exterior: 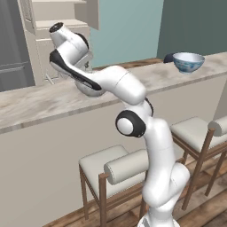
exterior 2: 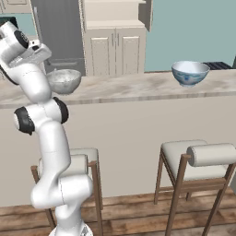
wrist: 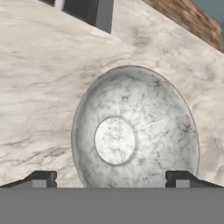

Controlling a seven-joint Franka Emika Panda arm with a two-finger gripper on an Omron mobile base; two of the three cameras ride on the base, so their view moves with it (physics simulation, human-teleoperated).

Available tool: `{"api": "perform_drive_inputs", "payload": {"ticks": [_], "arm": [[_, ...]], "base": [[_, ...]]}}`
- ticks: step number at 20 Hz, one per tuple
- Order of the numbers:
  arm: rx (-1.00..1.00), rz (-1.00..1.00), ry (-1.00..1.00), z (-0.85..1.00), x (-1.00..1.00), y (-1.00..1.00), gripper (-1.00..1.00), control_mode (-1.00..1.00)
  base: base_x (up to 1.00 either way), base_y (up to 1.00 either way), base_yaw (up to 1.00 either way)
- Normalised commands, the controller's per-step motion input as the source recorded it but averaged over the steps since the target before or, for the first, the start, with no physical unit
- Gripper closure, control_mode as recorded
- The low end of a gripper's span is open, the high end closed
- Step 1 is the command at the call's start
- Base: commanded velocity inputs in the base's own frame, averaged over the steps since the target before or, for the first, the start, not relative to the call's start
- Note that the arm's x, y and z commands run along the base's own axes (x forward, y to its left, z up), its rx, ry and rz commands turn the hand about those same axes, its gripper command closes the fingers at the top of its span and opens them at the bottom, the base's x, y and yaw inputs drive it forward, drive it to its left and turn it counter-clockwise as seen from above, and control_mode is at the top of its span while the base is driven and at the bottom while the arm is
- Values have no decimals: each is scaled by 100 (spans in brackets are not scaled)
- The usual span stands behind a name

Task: Pick up the bowls from the cabinet and place each bowl in front of a stool on the dining counter.

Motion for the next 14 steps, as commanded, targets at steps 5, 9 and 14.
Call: {"api": "perform_drive_inputs", "payload": {"ticks": [5, 9, 14], "arm": [[15, 0, 9, 100, -64, 0, -100, -100], [20, -2, 11, 81, -78, -41, -100, -100], [21, -8, 5, 18, -99, -89, -100, -100]], "base": [[0, 0, 0], [0, 0, 0], [0, 0, 0]]}}
